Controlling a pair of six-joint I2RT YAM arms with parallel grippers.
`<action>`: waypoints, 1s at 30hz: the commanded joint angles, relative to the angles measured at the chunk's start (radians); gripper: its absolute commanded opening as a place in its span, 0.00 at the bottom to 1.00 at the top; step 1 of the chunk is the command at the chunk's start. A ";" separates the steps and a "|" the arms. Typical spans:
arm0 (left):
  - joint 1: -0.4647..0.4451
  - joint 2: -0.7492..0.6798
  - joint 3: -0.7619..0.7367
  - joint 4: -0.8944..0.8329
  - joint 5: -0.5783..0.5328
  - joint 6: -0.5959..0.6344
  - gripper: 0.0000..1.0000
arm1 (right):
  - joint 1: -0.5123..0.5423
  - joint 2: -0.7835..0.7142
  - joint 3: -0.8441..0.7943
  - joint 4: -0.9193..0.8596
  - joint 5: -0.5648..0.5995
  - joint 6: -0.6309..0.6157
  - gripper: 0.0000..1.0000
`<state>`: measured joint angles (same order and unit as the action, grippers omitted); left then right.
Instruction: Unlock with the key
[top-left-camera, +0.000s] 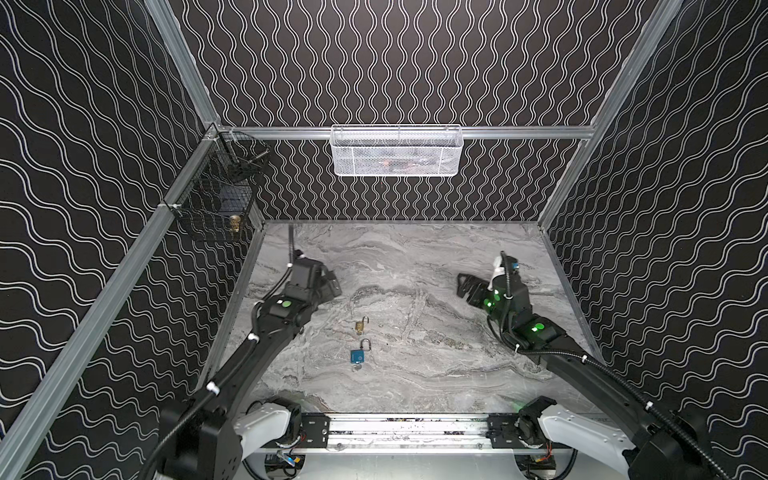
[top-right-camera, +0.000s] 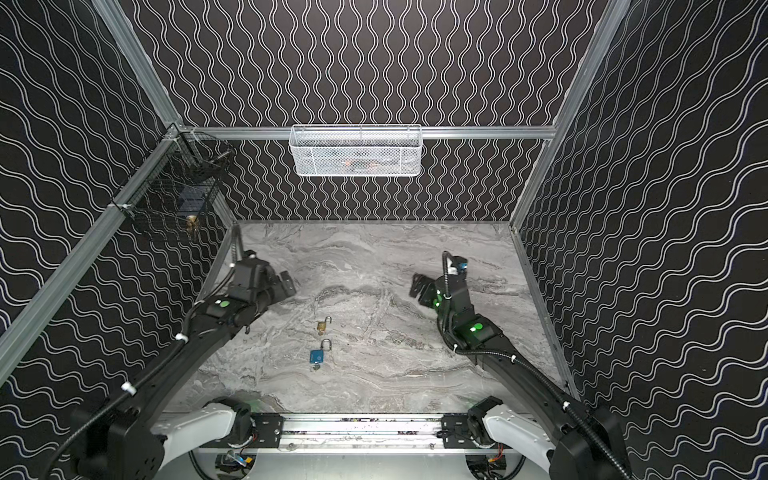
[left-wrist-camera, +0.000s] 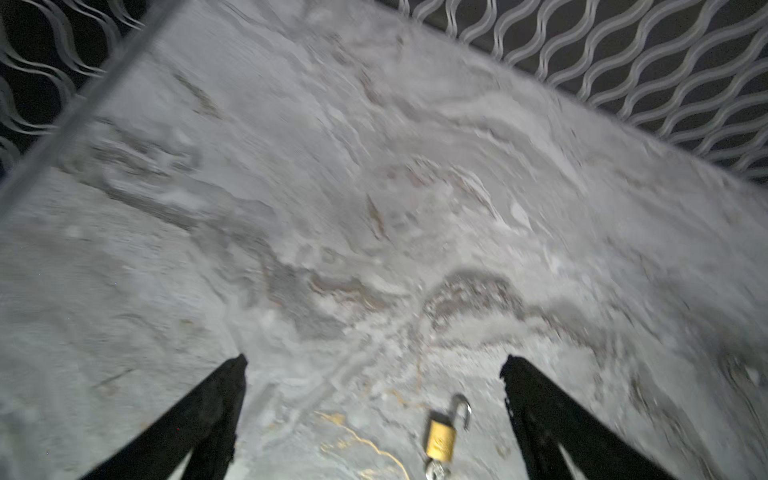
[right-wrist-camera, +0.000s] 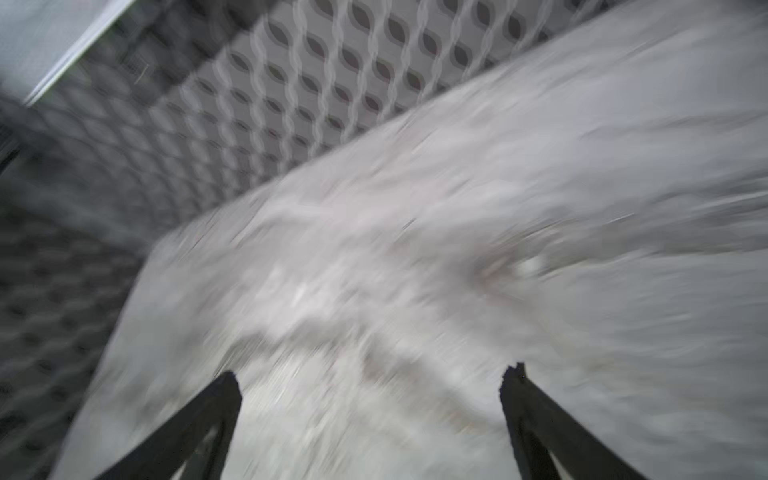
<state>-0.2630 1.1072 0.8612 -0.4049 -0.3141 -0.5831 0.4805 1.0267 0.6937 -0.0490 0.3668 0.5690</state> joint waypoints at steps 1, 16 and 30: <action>0.081 -0.032 -0.039 0.043 -0.205 0.001 0.98 | -0.064 -0.024 -0.075 0.119 0.365 -0.131 0.99; 0.147 0.235 -0.465 1.038 -0.231 0.437 0.99 | -0.544 0.278 -0.451 0.966 0.047 -0.348 0.99; 0.159 0.494 -0.456 1.321 -0.030 0.593 0.99 | -0.536 0.526 -0.444 1.276 -0.245 -0.542 0.99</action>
<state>-0.1085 1.5818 0.3500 0.9344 -0.3946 -0.0372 -0.0666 1.5246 0.2577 1.1065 0.1471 0.0788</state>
